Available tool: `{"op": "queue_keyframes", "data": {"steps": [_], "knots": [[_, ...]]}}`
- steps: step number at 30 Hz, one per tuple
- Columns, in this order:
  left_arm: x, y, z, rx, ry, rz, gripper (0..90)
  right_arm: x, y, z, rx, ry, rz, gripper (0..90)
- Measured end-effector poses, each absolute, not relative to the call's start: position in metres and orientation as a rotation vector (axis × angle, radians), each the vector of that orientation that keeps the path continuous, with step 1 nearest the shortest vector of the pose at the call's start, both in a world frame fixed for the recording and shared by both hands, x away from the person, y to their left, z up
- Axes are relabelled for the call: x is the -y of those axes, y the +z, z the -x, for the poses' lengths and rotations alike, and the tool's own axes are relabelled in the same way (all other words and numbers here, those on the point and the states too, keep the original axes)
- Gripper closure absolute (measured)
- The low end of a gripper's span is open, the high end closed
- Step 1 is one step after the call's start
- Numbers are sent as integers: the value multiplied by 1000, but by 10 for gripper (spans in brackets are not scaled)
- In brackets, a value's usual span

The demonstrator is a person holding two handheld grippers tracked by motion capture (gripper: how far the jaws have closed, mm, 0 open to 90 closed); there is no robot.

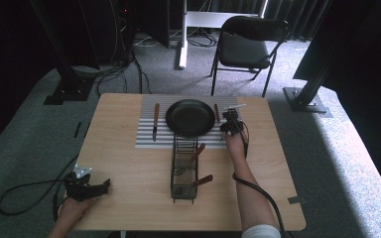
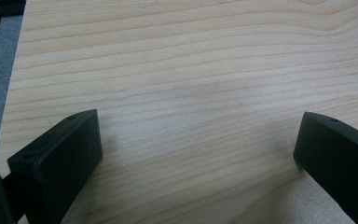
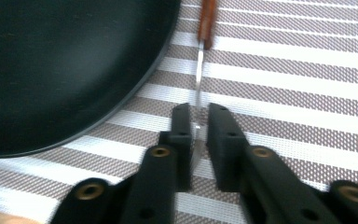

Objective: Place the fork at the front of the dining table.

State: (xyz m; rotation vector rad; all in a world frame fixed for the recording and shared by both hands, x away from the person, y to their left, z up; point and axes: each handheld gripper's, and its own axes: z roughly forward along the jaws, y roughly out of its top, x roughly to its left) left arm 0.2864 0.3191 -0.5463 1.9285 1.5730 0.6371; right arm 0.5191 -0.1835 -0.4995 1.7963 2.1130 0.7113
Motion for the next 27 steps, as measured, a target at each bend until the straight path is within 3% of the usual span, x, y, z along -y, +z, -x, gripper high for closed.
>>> {"op": "queue_keyframes", "data": {"steps": [6,13,19,27], "knots": [[-319,-546,-286,-1573,637,-1928,8,194,-502,-519,-2086,733,-1842,848],[-319,-546,-286,-1573,637,-1928,8,209,-508,-514,-2050,734,-1898,814],[-319,-546,-286,-1573,637,-1928,8,219,-506,-505,-2015,826,-1915,598],[-319,-546,-286,-1573,637,-1928,8,214,-511,-492,-2115,895,-1905,484]]}}
